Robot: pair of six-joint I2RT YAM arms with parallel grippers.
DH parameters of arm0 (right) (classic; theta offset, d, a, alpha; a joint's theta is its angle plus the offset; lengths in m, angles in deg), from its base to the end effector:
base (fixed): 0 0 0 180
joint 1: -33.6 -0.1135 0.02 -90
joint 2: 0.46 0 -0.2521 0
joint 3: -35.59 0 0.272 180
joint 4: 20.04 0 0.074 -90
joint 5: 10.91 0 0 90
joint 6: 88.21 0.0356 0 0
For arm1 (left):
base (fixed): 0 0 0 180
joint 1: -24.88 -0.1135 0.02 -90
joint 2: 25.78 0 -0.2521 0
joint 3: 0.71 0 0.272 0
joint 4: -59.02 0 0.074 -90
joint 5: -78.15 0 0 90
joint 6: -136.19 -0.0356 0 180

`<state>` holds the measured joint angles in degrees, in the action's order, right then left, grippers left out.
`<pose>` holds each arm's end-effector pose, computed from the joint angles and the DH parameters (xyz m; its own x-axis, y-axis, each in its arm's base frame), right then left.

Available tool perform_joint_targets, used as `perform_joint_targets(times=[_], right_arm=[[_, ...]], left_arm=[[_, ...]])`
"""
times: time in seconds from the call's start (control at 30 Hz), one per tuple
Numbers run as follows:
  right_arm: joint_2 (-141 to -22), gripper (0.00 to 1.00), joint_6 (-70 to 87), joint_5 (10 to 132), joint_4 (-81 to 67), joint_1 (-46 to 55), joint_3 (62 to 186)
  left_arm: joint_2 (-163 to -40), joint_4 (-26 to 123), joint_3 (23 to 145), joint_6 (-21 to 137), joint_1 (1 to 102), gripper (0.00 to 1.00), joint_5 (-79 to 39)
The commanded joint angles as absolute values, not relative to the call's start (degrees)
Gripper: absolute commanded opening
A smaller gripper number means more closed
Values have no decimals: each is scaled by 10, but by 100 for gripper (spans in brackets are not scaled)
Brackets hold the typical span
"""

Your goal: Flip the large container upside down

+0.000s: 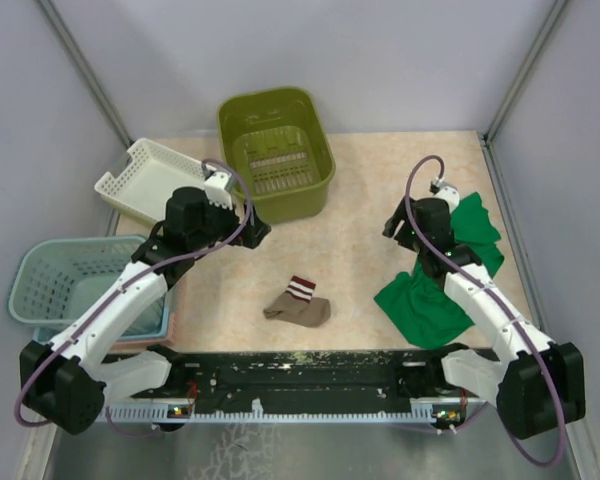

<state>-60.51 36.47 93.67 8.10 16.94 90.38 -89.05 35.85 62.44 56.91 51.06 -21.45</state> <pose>0.2474 0.0647 0.2473 -0.4770 0.4321 -0.7654 0.2375 0.9018 0.3611 0.2476 -0.1283 0.2950 -0.4551 0.0194 -0.8902 0.4965 0.8354 -0.2356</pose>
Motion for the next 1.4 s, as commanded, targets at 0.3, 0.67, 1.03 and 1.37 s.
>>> perform_joint_targets(times=[0.3,0.67,1.03,1.37], right_arm=[[-831,68,302,909,65,79,1199],[-1131,67,318,938,218,71,1561],[-1098,65,311,1008,231,119,1457],[-898,66,251,948,187,143,1319]], left_arm=[[-878,344,645,601,634,100,-146],[-833,320,647,605,635,100,-100],[-842,302,667,598,635,100,-90],[-835,290,697,619,621,100,-24]])
